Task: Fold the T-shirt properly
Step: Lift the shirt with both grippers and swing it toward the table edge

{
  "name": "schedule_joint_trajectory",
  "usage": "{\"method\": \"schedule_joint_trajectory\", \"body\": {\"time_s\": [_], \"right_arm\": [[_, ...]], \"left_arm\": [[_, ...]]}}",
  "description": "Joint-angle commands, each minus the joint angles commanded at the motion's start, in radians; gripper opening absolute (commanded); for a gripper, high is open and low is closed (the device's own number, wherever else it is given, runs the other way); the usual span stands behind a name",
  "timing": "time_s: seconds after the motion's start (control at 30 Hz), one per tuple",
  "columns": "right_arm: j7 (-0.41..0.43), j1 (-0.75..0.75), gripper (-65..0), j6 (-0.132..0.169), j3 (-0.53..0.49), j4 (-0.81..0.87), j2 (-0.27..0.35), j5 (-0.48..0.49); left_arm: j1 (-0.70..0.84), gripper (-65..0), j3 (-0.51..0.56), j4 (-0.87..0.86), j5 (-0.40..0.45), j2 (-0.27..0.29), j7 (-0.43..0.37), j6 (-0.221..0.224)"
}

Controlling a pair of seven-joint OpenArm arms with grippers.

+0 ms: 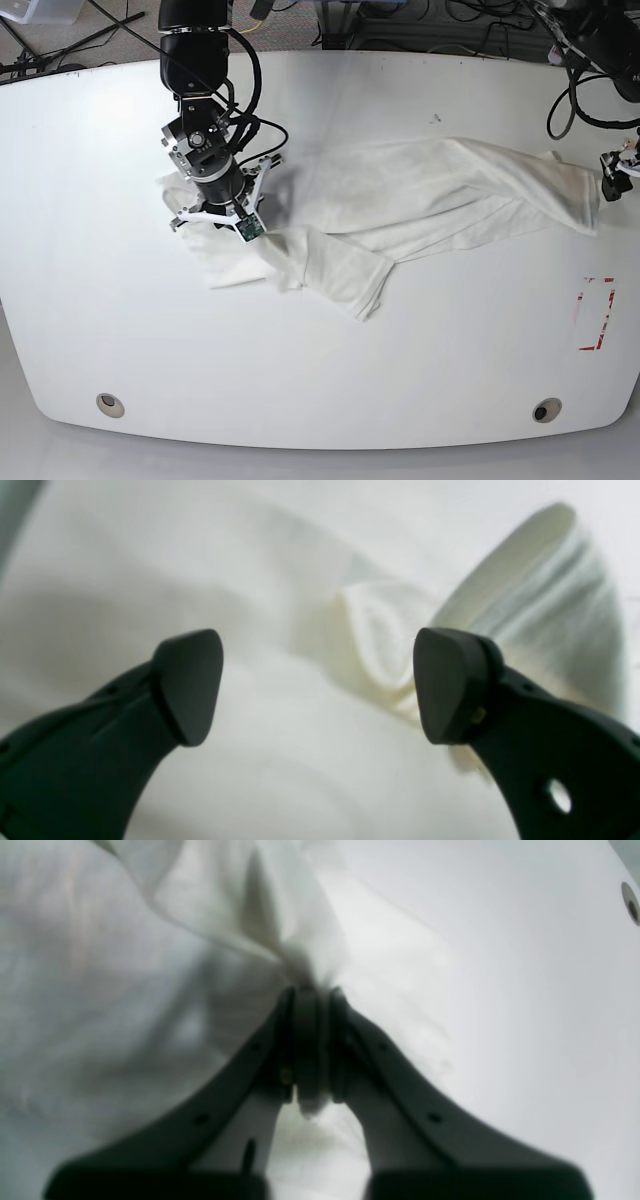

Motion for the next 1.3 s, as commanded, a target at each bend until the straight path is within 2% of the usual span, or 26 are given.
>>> {"method": "schedule_joint_trajectory", "body": {"time_s": [0.4, 0.5, 0.93, 1.03, 1.07, 1.23, 1.3], "right_arm": [[0.000, 0.000, -65.0, 0.000, 0.000, 0.000, 0.000, 0.000], [0.000, 0.000, -65.0, 0.000, 0.000, 0.000, 0.000, 0.000], [0.000, 0.000, -65.0, -0.002, 0.000, 0.000, 0.000, 0.002], [0.000, 0.000, -65.0, -0.002, 0.000, 0.000, 0.000, 0.002], [0.000, 0.000, -65.0, -0.002, 0.000, 0.000, 0.000, 0.002], [0.000, 0.000, -65.0, -0.003, 0.000, -0.002, 0.000, 0.002], [0.000, 0.000, -65.0, -0.003, 0.000, -0.002, 0.000, 0.002]], "left_arm": [[-0.117, -9.4, 0.000, -0.219, 0.026, 0.000, 0.000, 0.005], [-0.132, -13.6, 0.000, -0.270, 0.025, 0.000, 0.000, 0.005], [-0.144, -13.7, -0.028, -0.293, 0.023, -0.002, 0.006, 0.005], [-0.144, -14.3, -0.031, -0.293, 0.021, 0.005, 0.035, 0.005], [-0.144, -16.1, -0.035, -0.293, 0.021, 0.006, 0.041, 0.005], [-0.144, -39.7, -0.037, -0.305, 0.018, 0.032, 0.041, 0.005], [-0.144, -46.0, -0.035, -0.319, 0.018, 0.037, 0.041, 0.002]]}}
